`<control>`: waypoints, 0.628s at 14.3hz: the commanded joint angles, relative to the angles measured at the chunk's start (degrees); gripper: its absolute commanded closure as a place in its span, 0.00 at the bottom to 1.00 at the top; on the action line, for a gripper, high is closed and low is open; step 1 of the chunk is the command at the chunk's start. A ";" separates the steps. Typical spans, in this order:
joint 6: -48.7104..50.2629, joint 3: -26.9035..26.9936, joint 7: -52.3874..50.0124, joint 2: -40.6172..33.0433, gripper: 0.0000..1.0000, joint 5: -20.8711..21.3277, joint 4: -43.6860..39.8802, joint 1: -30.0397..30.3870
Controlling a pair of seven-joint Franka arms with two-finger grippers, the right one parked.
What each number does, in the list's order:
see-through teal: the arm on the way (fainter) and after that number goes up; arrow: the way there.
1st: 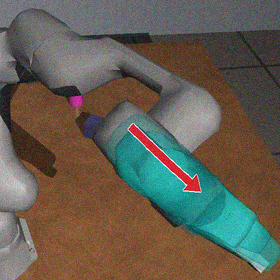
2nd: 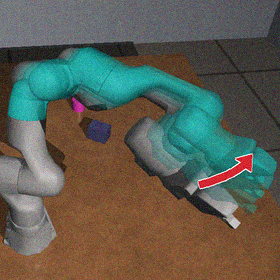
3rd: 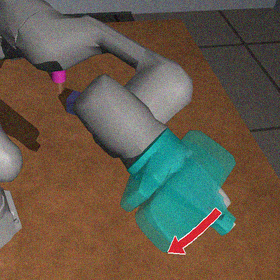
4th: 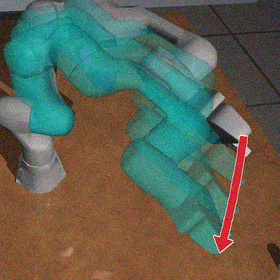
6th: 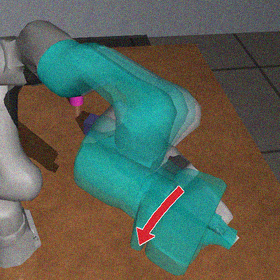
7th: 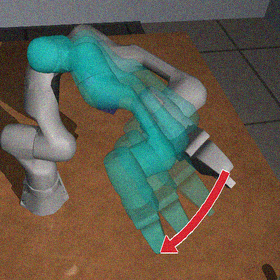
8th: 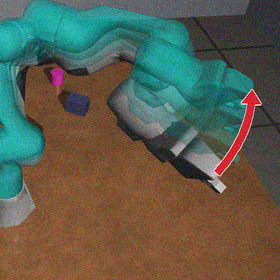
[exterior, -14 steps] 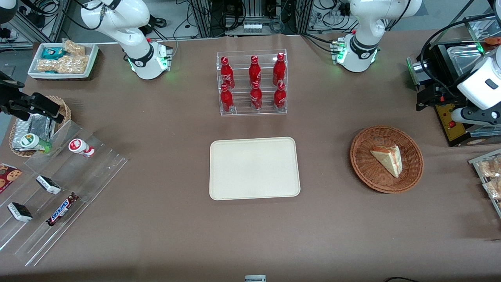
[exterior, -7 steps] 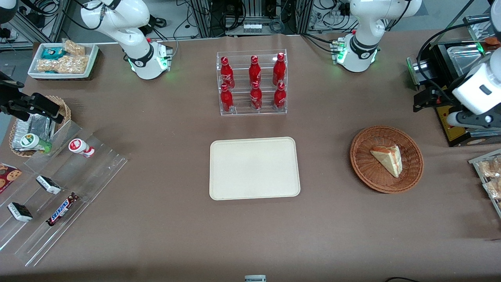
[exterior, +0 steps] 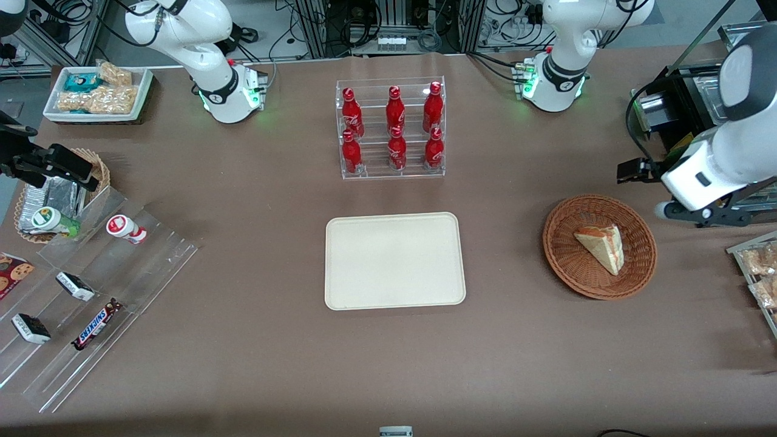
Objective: Place sandwich from basket to tray
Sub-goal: 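Lower the open left gripper over the wrapped sandwich in the basket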
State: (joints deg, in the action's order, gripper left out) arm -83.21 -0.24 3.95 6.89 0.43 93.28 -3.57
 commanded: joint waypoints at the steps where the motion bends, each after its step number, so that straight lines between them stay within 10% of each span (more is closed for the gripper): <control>1: -6.93 0.15 -1.22 -0.56 0.00 2.99 7.15 0.14; 9: -29.70 0.59 -22.10 -0.30 0.00 3.44 23.87 3.83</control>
State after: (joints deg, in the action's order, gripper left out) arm -108.04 0.61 -11.20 7.94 3.48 112.92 -0.54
